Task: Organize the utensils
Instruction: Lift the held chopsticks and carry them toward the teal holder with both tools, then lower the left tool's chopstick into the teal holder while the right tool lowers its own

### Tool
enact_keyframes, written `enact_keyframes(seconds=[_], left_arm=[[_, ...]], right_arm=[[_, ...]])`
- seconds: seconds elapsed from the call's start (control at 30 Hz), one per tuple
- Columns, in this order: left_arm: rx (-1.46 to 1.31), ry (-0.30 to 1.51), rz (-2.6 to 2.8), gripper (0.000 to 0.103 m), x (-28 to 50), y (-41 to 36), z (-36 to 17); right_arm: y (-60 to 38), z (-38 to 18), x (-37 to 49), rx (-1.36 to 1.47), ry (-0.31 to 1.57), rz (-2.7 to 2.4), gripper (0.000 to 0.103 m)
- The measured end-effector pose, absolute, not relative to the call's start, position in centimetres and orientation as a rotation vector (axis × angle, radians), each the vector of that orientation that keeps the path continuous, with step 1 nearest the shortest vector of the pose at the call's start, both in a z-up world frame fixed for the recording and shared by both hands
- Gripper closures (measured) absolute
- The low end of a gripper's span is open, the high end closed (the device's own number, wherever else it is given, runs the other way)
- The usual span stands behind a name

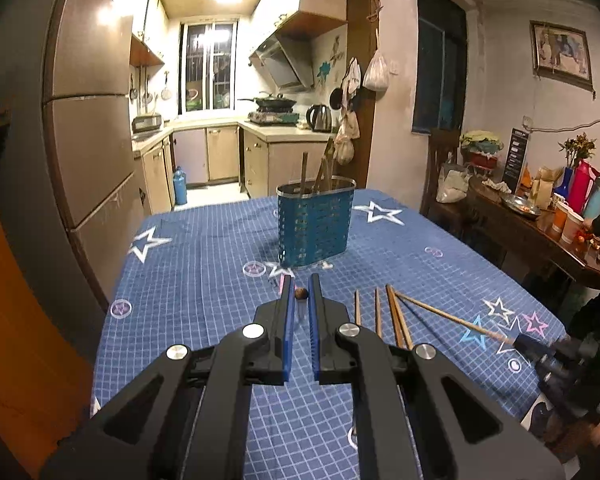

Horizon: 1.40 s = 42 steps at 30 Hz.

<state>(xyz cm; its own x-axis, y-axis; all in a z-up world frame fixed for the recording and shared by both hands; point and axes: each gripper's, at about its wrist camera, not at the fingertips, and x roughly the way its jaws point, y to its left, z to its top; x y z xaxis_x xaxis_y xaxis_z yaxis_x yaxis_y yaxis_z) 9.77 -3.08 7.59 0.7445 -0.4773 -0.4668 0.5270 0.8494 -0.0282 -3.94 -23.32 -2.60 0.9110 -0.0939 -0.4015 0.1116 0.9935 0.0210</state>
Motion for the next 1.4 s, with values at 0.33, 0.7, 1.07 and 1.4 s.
enact_keyframes(seconds=[0.33,0.7,1.07,1.4], left_arm=[[0.092,0.464,-0.593,0.098,11.5,-4.1,9.9],[0.099,0.46,-0.601,0.098,12.9,-4.8,10.4],[0.107,0.448,-0.618,0.098,14.4,-5.5,11.8],[0.094,0.404,-0.594,0.098,16.8,-6.0,15.7]], right_arm=[[-25.6,4.6,-0.1,0.002,0.294,-0.038,0.096],[-26.0,8.8,6.3,0.004,0.328,0.063,0.095],[-25.8,12.3,9.4,0.001,0.324,0.088,0.096],[-26.1,16.2,12.1,-0.009,0.299,0.087,0.096]])
